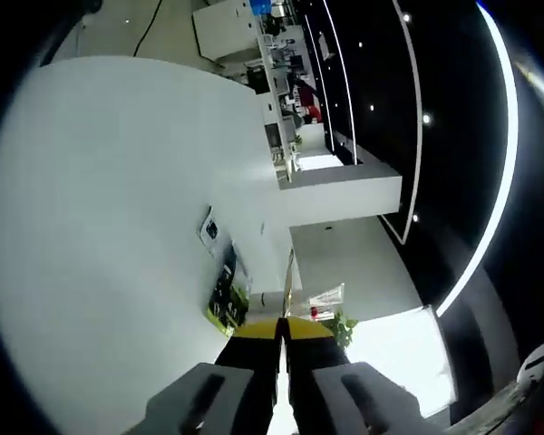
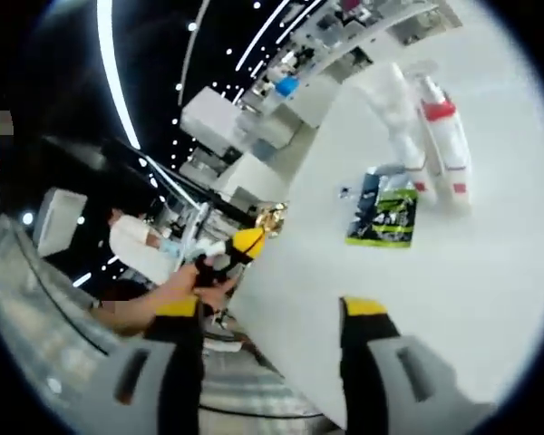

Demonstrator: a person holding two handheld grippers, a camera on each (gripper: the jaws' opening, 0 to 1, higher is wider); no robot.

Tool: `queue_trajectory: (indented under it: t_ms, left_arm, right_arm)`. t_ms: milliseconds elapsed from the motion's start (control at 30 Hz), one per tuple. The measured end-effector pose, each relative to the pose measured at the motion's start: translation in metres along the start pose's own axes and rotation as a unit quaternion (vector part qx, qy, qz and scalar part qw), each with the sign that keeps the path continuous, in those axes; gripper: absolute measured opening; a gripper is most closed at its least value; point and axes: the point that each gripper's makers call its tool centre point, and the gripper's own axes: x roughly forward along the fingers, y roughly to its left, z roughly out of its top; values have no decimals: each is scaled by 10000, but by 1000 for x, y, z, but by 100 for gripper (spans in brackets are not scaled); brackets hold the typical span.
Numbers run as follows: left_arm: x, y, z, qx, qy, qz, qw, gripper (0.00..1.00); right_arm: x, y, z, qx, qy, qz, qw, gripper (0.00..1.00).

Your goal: Arrange the skincare products in the storage area until every visible bottle or jar stands upright without overlapping.

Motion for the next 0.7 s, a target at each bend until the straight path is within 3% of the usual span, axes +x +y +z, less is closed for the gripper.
queue_trajectory:
  t_ms: [367,700]
  left_arm:
    - [28,28,24,326,290,570,9974,0]
    - [44,58,25,376,661,1030,9918,1]
  right_arm:
    - [-13,-14,1,-154,68,-331,9993,63]
    - [-21,-27,5,-13,-127,-603,9981,63]
